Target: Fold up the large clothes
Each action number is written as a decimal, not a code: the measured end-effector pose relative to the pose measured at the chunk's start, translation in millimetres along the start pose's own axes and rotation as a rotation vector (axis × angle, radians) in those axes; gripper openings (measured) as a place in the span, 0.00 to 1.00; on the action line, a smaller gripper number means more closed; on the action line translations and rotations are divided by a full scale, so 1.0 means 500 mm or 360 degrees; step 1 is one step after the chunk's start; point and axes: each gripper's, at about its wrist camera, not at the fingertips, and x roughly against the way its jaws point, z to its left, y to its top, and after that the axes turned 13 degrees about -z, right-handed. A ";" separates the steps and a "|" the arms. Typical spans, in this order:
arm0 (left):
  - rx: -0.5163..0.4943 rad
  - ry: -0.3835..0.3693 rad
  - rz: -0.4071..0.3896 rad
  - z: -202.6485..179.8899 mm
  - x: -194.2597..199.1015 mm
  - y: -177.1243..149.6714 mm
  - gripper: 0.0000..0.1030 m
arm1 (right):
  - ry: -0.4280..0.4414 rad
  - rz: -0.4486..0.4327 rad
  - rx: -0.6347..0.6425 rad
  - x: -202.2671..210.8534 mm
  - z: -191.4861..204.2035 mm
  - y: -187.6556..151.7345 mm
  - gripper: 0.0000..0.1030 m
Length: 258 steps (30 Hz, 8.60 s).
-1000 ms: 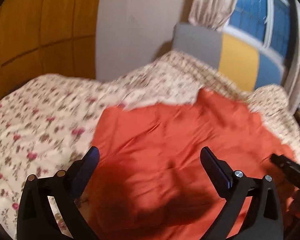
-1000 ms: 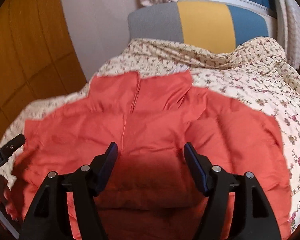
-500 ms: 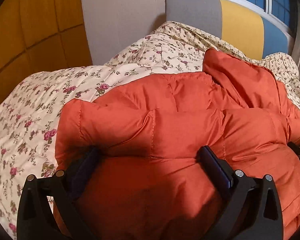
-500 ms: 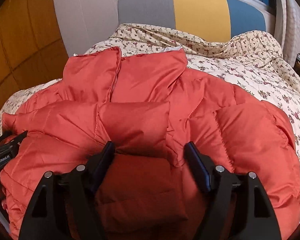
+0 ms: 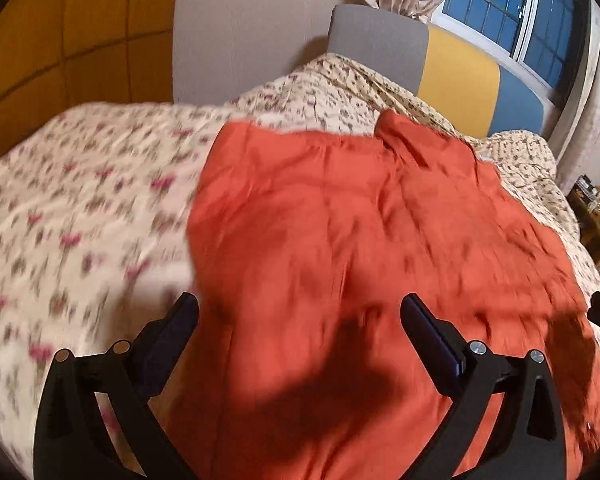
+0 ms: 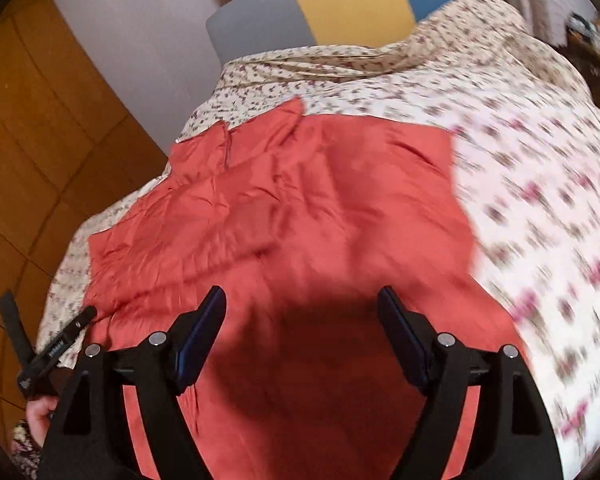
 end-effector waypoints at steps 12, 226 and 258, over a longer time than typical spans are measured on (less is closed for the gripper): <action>0.0037 0.0009 0.0016 0.065 0.169 -0.147 0.97 | -0.0248 -0.0045 -0.0089 0.238 -0.196 -0.140 0.78; 0.0324 0.0067 -0.0380 -0.133 -0.025 0.109 0.67 | -0.0717 -0.0133 0.0132 -0.204 -0.208 0.105 0.36; -0.0063 -0.0111 -0.0101 -0.316 -0.205 0.026 0.72 | -0.0194 -0.0474 0.0294 -0.028 -0.010 0.090 0.50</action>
